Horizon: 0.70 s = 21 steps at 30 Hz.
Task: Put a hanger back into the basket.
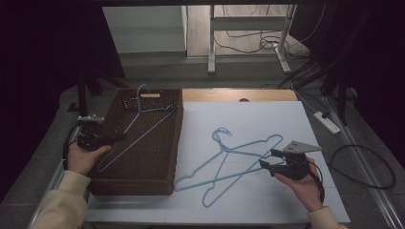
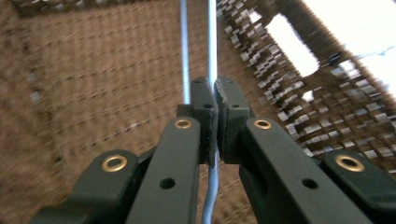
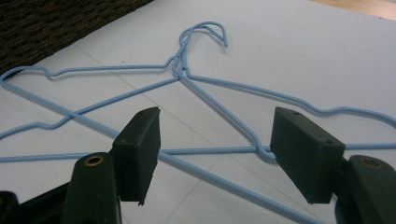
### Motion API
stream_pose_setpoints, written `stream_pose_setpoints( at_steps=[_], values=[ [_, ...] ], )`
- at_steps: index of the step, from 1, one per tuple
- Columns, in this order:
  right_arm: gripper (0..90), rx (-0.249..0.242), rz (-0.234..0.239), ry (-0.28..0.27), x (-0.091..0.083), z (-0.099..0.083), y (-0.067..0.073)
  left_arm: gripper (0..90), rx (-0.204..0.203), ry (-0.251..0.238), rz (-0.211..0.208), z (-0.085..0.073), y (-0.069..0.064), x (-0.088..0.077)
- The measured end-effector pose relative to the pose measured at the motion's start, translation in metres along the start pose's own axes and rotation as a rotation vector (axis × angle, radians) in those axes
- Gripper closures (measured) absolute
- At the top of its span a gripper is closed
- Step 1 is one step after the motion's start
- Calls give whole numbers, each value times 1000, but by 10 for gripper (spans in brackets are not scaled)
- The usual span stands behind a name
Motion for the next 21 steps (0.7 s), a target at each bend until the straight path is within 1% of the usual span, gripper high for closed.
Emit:
stream_pose_setpoints(
  at_steps=[1, 2, 3, 4, 5, 10, 12, 15, 16, 18, 21],
  values=[
    [338, -1, 1, 4, 1, -1, 0, 865, -3, 14, 22, -3, 5, 1],
    [336, -1, 2, 6, 1, -1, 0, 865, -3, 14, 22, -3, 5, 1],
    [336, 0, 4, 6, 1, -1, 1, 865, 5, 40, 52, -6, 9, 2],
    [336, -1, 2, 7, 2, -1, 1, 865, 10, 56, 68, -8, 10, 3],
    [336, -2, 3, 8, 2, -1, 1, 865, 10, 56, 68, -8, 10, 3],
    [336, -2, 4, 14, 2, -2, 2, 864, 39, 138, 162, -19, 20, 8],
    [336, -1, 4, 15, 2, -2, 2, 863, 44, 171, 194, -23, 24, 11],
    [336, -2, 3, 16, 2, -2, 1, 862, 73, 222, 242, -28, 27, 14],
    [336, -2, 3, 16, 2, -2, 1, 860, 81, 240, 254, -29, 28, 15],
    [335, -2, 4, 18, 2, -2, 2, 860, 85, 259, 272, -31, 30, 17],
    [335, -3, 5, 19, 2, -3, 2, 859, 70, 278, 279, -33, 33, 19]
  ],
)
Point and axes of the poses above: each handheld gripper's, and its own axes: x roughly forward along the jaws, z roughly out of its top, y roughly to its left, the point moved 10 cm from there along x, roughly forward along the jaws, and after that the axes turned 8 degrees about -y, right-handed, at the moved point
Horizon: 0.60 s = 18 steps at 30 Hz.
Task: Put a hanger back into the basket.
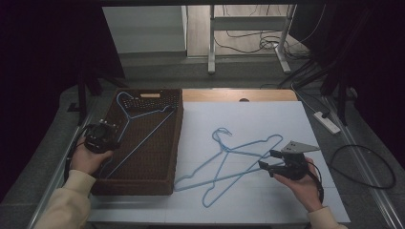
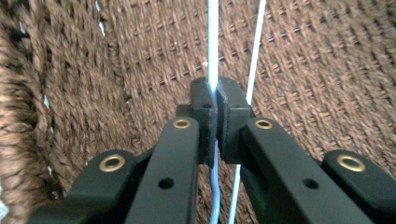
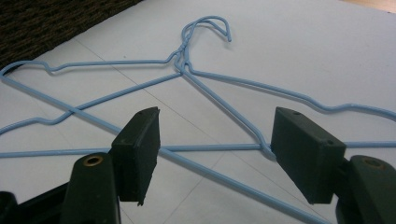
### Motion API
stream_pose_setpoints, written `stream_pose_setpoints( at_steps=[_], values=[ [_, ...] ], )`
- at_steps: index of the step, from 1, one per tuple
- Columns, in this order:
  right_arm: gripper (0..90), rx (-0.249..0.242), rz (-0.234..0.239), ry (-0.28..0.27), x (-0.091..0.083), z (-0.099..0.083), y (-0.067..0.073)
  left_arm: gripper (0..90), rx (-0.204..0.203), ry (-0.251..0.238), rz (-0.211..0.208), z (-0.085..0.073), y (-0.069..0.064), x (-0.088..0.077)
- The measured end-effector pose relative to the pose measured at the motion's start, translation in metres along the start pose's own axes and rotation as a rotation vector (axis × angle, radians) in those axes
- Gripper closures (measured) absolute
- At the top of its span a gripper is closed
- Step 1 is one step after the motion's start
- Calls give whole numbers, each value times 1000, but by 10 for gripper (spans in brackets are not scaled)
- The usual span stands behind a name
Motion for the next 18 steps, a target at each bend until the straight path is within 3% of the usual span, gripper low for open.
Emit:
stream_pose_setpoints(
  at_steps=[6, 9, 12, 13, 14, 15, 18],
  values=[
    [335, -1, 0, -1, 0, 0, 0, 832, 8, 19, 16, 0, 1, 3],
    [335, 0, 3, -3, 0, 0, 0, 707, 6, 2, 34, 2, 2, 2],
    [335, 2, 2, -5, -1, 0, 0, 583, 0, -81, 52, 10, 3, -4],
    [335, 2, 2, -5, -1, 0, 0, 544, 0, -81, 52, 10, 3, -4],
    [335, 3, 2, -5, -1, 0, 0, 510, 4, -111, 49, 13, 2, -8],
    [335, 3, 2, -6, -1, 0, 0, 492, 5, -169, 30, 20, -3, -18],
    [335, 3, 2, -4, 0, 0, -1, 443, 24, -262, -37, 31, -16, -36]
  ],
)
Point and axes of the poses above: each handheld gripper's, and its own axes: x roughly forward along the jaws, z roughly out of its top, y roughly to its left, the point moved 10 cm from there along x, roughly forward along the jaws, and after that the axes turned 8 degrees about -y, right-handed, at the moved point
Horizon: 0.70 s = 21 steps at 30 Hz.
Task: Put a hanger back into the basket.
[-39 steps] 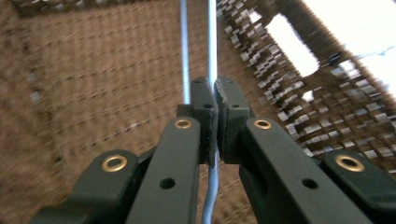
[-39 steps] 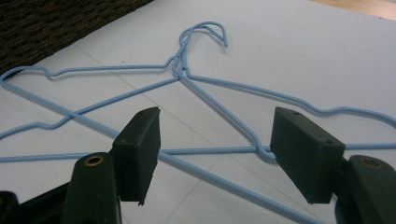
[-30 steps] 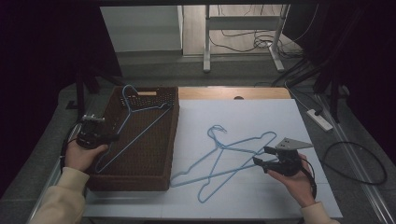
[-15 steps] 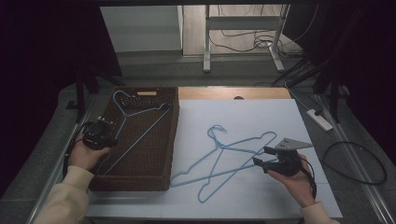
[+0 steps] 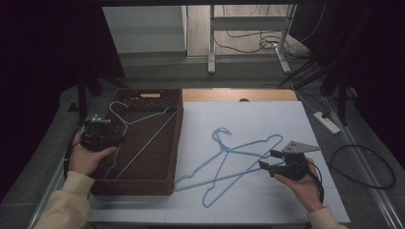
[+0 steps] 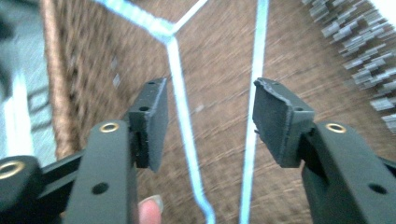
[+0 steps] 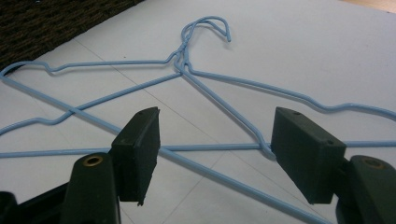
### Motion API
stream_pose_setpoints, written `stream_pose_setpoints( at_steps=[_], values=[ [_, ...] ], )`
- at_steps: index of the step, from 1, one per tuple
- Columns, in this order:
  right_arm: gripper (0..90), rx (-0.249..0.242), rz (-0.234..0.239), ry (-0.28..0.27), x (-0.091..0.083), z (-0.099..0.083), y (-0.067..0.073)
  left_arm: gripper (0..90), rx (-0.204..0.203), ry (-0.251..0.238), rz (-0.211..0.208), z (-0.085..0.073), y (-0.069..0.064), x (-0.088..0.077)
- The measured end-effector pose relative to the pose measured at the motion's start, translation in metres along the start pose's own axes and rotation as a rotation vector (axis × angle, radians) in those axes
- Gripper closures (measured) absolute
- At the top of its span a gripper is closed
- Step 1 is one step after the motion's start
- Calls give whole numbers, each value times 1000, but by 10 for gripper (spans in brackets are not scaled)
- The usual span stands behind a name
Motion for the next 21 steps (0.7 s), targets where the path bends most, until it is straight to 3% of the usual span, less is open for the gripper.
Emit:
stream_pose_setpoints(
  at_steps=[7, 12, 16, 21],
  values=[
    [335, 3, 0, 0, 1, 0, -2, 371, 13, -140, -138, 21, -35, -25],
    [335, 14, 2, -6, -1, 1, -4, 368, 13, -195, -187, 23, -55, -33],
    [335, 23, -2, -15, -2, 2, -6, 362, 12, -240, -262, 25, -77, -38],
    [336, 25, -5, -20, -3, 3, -7, 352, 55, -283, -311, 29, -100, -43]
  ],
)
Point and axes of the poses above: each handheld gripper's, and its own axes: x roughly forward along the jaws, z roughly out of its top, y roughly to its left, the point moved 10 cm from there along x, roughly forward along the jaws, and after that the axes turned 8 degrees about -y, right-handed, at the moved point
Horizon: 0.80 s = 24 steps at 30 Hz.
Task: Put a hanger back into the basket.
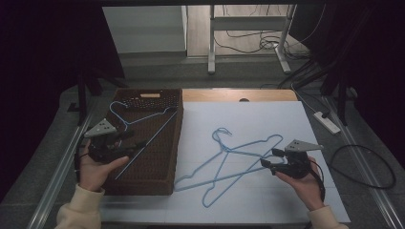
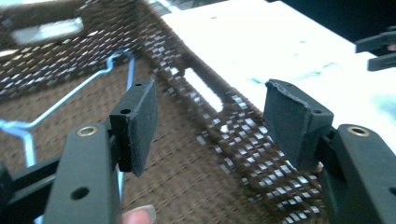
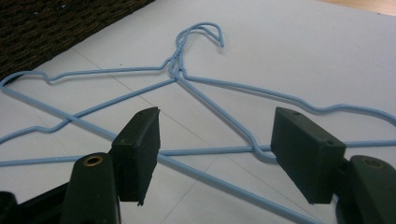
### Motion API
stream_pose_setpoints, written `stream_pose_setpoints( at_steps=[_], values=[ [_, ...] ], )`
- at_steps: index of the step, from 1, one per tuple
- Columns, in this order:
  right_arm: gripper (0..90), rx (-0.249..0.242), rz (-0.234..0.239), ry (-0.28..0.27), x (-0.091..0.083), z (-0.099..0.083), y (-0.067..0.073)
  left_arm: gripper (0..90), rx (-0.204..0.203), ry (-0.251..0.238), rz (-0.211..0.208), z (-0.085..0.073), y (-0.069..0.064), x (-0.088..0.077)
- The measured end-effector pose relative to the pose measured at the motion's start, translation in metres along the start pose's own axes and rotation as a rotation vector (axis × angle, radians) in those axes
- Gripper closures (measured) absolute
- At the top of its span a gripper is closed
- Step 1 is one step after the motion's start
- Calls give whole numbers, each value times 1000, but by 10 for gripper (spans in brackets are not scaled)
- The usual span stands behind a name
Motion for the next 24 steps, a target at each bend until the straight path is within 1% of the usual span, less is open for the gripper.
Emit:
stream_pose_setpoints(
  at_steps=[1, 4, 5, 6, 9, 14, 16, 21, 24],
  values=[
    [336, 0, 0, 0, 0, 0, 0, 350, 6, -5, -11, 0, -4, 1],
    [336, 1, -4, 0, -1, 0, 0, 346, 7, -12, -30, -2, -12, 3],
    [336, -1, -6, 1, -2, -1, 0, 345, 7, -12, -30, -2, -12, 3],
    [336, -2, -8, 0, -3, -1, 1, 345, 8, -8, -43, -4, -15, 7],
    [336, -2, -15, 0, -5, -2, 0, 346, 6, 1, -64, -8, -21, 12],
    [337, -8, -17, 4, -5, -3, -1, 345, 1, 18, -78, -13, -25, 19],
    [337, -11, -18, 5, -4, -3, 0, 345, 7, 24, -84, -14, -28, 22],
    [337, -19, -19, 3, -6, -2, 1, 344, 1, 24, -81, -17, -28, 22],
    [337, -20, -17, -1, -6, -1, 2, 340, -3, 24, -87, -19, -30, 24]
  ],
)
Point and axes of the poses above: each handheld gripper's, and its own axes: x roughly forward along the jaws, z roughly out of its top, y roughly to its left, the point moved 10 cm from there along x, roughly forward along the jaws, and after that the axes turned 8 degrees about -y, right-handed, at the moved point
